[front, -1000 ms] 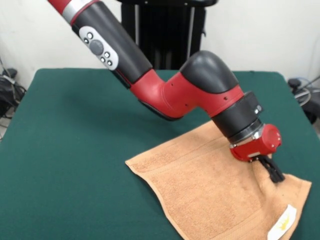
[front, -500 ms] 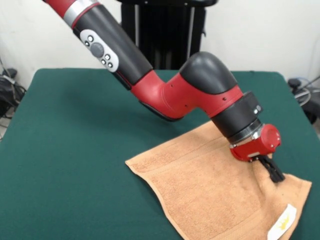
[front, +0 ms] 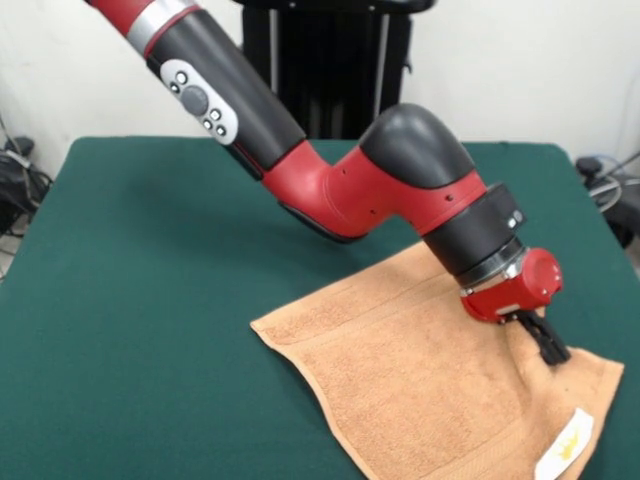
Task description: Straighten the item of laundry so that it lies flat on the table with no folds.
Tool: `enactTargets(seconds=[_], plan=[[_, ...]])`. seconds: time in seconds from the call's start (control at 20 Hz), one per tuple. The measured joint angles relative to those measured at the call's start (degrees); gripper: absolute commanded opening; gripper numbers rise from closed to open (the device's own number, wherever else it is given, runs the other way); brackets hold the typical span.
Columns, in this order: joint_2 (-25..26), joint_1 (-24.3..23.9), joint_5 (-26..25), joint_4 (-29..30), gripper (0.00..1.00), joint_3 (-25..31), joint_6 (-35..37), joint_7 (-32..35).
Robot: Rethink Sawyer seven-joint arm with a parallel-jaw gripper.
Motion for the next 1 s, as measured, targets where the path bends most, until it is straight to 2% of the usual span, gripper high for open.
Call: enactTargets(seconds=[0.25, 0.85, 1.0], plan=[[1.90, -0.95, -0.45, -0.16, 0.00, 0.92, 0.00, 0.00], [12.06, -4.92, -5.63, -1.89, 0.00, 5.05, 1.22, 0.00], [12.71, -4.80, -6.06, -1.93, 0.00, 5.45, 1.69, 0.00]])
